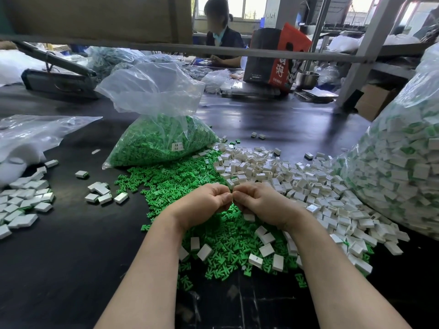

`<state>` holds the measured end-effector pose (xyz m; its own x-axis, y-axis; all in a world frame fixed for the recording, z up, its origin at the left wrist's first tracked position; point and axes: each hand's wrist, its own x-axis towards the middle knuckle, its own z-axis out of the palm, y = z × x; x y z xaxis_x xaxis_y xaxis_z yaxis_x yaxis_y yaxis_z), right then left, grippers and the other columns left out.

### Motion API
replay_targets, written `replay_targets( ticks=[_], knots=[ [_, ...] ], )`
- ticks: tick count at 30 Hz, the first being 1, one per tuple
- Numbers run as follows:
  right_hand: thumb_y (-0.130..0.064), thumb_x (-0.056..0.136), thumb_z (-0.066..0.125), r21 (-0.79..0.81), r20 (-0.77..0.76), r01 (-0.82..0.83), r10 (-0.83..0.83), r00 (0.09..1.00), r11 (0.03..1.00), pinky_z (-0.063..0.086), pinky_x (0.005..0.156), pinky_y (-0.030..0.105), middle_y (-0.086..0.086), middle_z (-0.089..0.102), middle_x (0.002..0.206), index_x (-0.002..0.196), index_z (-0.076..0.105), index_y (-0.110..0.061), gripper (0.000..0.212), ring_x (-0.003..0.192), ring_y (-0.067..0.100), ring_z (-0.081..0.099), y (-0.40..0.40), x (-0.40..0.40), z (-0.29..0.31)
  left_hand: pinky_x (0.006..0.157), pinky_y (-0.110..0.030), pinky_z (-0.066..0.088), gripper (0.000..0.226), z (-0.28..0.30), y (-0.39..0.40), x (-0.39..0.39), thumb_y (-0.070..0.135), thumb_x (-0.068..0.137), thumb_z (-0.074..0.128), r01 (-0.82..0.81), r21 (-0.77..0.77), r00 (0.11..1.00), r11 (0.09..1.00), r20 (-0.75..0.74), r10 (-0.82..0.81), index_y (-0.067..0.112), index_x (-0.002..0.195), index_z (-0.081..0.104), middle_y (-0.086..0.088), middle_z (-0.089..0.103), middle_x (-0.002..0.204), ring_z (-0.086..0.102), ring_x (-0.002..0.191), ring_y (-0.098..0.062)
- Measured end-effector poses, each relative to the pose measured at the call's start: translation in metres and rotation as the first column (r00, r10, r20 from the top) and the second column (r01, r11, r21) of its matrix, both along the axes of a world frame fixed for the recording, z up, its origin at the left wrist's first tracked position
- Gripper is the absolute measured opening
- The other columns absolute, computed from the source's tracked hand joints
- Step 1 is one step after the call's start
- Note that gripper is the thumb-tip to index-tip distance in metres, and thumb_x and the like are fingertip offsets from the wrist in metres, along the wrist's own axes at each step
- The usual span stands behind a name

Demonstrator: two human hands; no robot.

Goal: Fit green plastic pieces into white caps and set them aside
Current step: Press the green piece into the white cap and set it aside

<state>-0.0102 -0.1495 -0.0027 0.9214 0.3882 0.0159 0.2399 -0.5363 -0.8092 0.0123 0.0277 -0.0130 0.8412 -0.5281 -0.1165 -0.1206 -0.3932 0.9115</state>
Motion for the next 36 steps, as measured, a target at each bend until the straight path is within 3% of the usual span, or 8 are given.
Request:
replay_targets(
  ticks=[3, 6, 12, 19, 25, 27, 32, 36],
  knots=[
    [-0.018, 0.103, 0.049, 0.044, 0.014, 0.026, -0.026, 1.000, 0.999, 0.036, 0.057, 0.022, -0.006, 0.045, 0.064, 0.083, 0.058, -0.003, 0.027, 0.057, 0.007, 0.039, 0.002, 0.001, -0.003, 0.063, -0.015, 0.039, 0.026, 0.001, -0.002, -0.002, 0.019, 0.103, 0.046, -0.026, -0.075, 0.999, 0.997, -0.032, 0.024, 0.017, 0.080, 0.058, 0.009, 0.049, 0.066, 0.044, 0.065, -0.007],
    [-0.018, 0.103, 0.047, 0.157, -0.029, 0.037, -0.033, 0.999, 0.987, 0.035, 0.054, 0.016, -0.012, 0.044, 0.061, 0.083, 0.058, -0.010, 0.025, 0.056, 0.004, 0.038, 0.003, 0.001, -0.005, 0.080, -0.025, 0.041, 0.021, 0.003, -0.001, -0.004, 0.019, 0.103, 0.047, -0.061, -0.159, 0.997, 0.985, -0.051, 0.054, 0.013, 0.088, 0.062, 0.002, 0.053, 0.077, 0.047, 0.079, -0.012],
    [-0.018, 0.104, 0.045, 0.197, -0.059, 0.047, -0.036, 0.998, 0.979, 0.035, 0.053, 0.015, -0.011, 0.043, 0.062, 0.086, 0.058, -0.013, 0.023, 0.056, 0.002, 0.039, 0.005, 0.002, -0.005, 0.079, -0.027, 0.042, 0.024, 0.004, -0.003, -0.005, 0.018, 0.103, 0.047, -0.105, -0.182, 0.993, 0.978, -0.062, 0.096, 0.016, 0.083, 0.061, 0.005, 0.054, 0.073, 0.049, 0.078, -0.013],
    [-0.021, 0.105, 0.043, 0.271, -0.066, 0.054, -0.037, 0.997, 0.961, 0.030, 0.050, 0.019, -0.004, 0.039, 0.060, 0.077, 0.052, -0.011, 0.031, 0.054, 0.009, 0.034, 0.004, 0.000, -0.005, 0.059, -0.014, 0.040, 0.013, 0.007, 0.000, -0.005, 0.024, 0.099, 0.056, -0.137, -0.115, 0.988, 0.984, 0.058, 0.145, 0.018, 0.091, 0.064, 0.005, 0.055, 0.072, 0.048, 0.063, -0.005],
    [-0.050, 0.094, 0.040, 0.391, -0.095, 0.142, -0.114, 0.989, 0.909, 0.034, 0.048, 0.017, -0.009, 0.049, 0.051, 0.074, 0.059, -0.011, 0.048, 0.047, 0.008, 0.039, 0.004, -0.001, 0.000, 0.055, -0.012, 0.046, 0.003, 0.013, 0.002, -0.007, 0.011, 0.089, 0.068, -0.213, -0.255, 0.969, 0.943, 0.066, 0.237, 0.011, 0.092, 0.069, 0.000, 0.073, 0.075, 0.063, 0.062, -0.005],
    [-0.056, 0.093, 0.036, 0.441, -0.134, 0.178, -0.132, 0.982, 0.879, 0.034, 0.046, 0.017, -0.006, 0.053, 0.052, 0.074, 0.061, -0.011, 0.055, 0.045, 0.008, 0.041, 0.004, -0.001, 0.002, 0.058, -0.010, 0.047, 0.005, 0.015, 0.000, -0.009, 0.008, 0.087, 0.070, -0.224, -0.320, 0.964, 0.920, 0.063, 0.257, 0.011, 0.089, 0.070, 0.003, 0.074, 0.073, 0.067, 0.063, -0.002],
    [-0.072, 0.087, 0.022, 0.344, -0.210, 0.211, -0.144, 0.967, 0.915, 0.033, 0.041, 0.016, 0.002, 0.058, 0.057, 0.078, 0.071, -0.011, 0.079, 0.044, 0.008, 0.043, 0.008, -0.002, 0.002, 0.065, -0.010, 0.049, 0.009, 0.019, -0.008, -0.011, 0.009, 0.081, 0.075, -0.250, -0.377, 0.938, 0.892, 0.134, 0.320, 0.018, 0.085, 0.073, 0.018, 0.069, 0.067, 0.063, 0.065, 0.005],
    [-0.073, 0.087, 0.028, 0.463, -0.283, 0.200, -0.070, 0.957, 0.864, 0.032, 0.043, 0.019, 0.001, 0.057, 0.058, 0.073, 0.067, -0.013, 0.073, 0.047, 0.010, 0.043, 0.012, -0.001, 0.001, 0.069, -0.008, 0.048, 0.011, 0.020, -0.012, -0.013, 0.008, 0.081, 0.075, -0.281, -0.416, 0.922, 0.865, 0.134, 0.363, 0.018, 0.084, 0.075, 0.019, 0.069, 0.070, 0.065, 0.071, 0.004]
  ],
)
